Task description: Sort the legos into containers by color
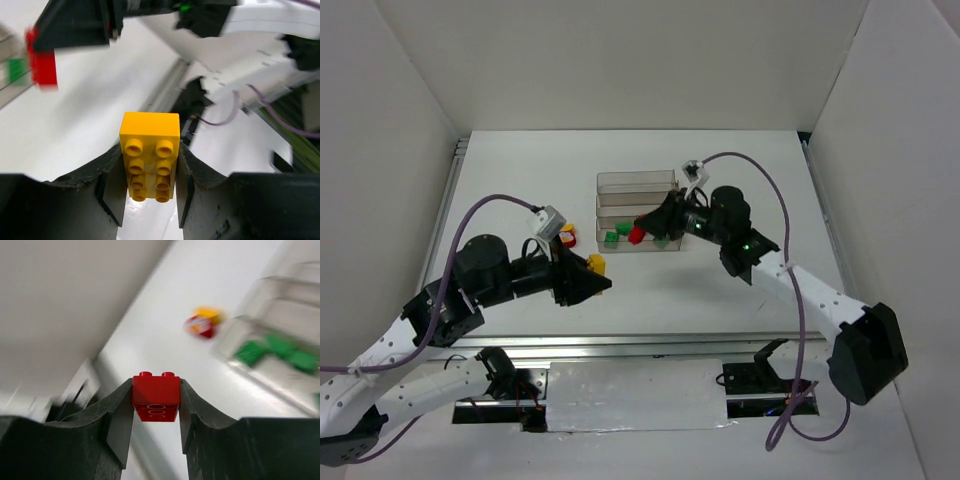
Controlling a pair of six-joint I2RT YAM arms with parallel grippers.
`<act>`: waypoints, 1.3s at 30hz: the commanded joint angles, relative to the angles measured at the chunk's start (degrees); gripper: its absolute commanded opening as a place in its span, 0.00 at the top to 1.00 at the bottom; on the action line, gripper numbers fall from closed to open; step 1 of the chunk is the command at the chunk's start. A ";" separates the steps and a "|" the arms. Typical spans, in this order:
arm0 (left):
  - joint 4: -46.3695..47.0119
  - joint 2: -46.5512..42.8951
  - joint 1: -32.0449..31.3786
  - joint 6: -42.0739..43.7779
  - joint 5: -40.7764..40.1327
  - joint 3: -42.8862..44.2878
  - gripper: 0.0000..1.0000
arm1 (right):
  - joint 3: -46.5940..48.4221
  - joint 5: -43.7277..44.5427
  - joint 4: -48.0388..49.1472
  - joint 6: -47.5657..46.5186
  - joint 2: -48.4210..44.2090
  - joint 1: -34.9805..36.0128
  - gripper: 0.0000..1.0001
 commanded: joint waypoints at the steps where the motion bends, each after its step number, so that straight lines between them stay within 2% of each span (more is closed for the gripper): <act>1: -9.57 3.03 -0.14 -1.16 -15.99 3.82 1.00 | 9.64 39.93 -16.31 2.41 6.87 -0.66 1.00; 3: -11.43 3.57 0.04 -1.95 -19.17 3.39 1.00 | 11.95 46.15 -17.11 3.82 12.32 -0.66 1.00; 9: -9.33 0.58 0.12 -2.48 -16.89 -0.47 1.00 | 23.81 60.40 -22.02 7.69 26.91 -0.48 1.00; 13: -8.27 0.40 0.12 -2.22 -14.08 -2.15 1.00 | 28.91 62.88 -22.65 7.70 33.42 -0.48 1.00; 23: -3.09 0.40 0.12 -2.05 -8.81 -7.60 1.00 | 33.67 60.69 -22.03 6.38 40.02 -0.48 0.99; 26: -2.03 0.40 0.12 -1.96 -8.19 -8.30 1.00 | 35.51 59.54 -22.38 4.45 41.34 -0.48 0.81; 28: -1.77 0.32 0.12 -1.87 -7.92 -8.56 1.00 | 36.48 58.66 -22.64 4.01 41.87 -0.48 0.77; 29: -1.68 0.31 0.12 -1.87 -7.75 -8.65 1.00 | 36.57 58.40 -22.73 3.83 41.96 -0.48 0.63; 33: -1.77 0.14 0.12 -1.78 -8.10 -8.30 1.00 | 34.21 56.21 -21.60 4.09 39.51 -0.31 0.29; 34: -1.68 -0.04 0.12 -1.69 -8.10 -8.30 1.00 | 33.24 54.81 -20.20 4.27 38.72 -0.31 0.22; 35: -1.68 -0.12 0.12 -1.69 -8.10 -8.30 1.00 | 32.27 53.75 -19.23 4.01 37.66 -0.31 0.21; 37: -1.50 -0.30 0.12 -1.60 -8.01 -8.21 1.00 | 29.81 52.25 -17.55 4.09 34.85 -0.22 0.06; 39: -1.42 -0.30 0.12 -1.60 -7.84 -8.04 1.00 | 28.23 48.13 -16.50 3.48 32.05 -0.22 0.00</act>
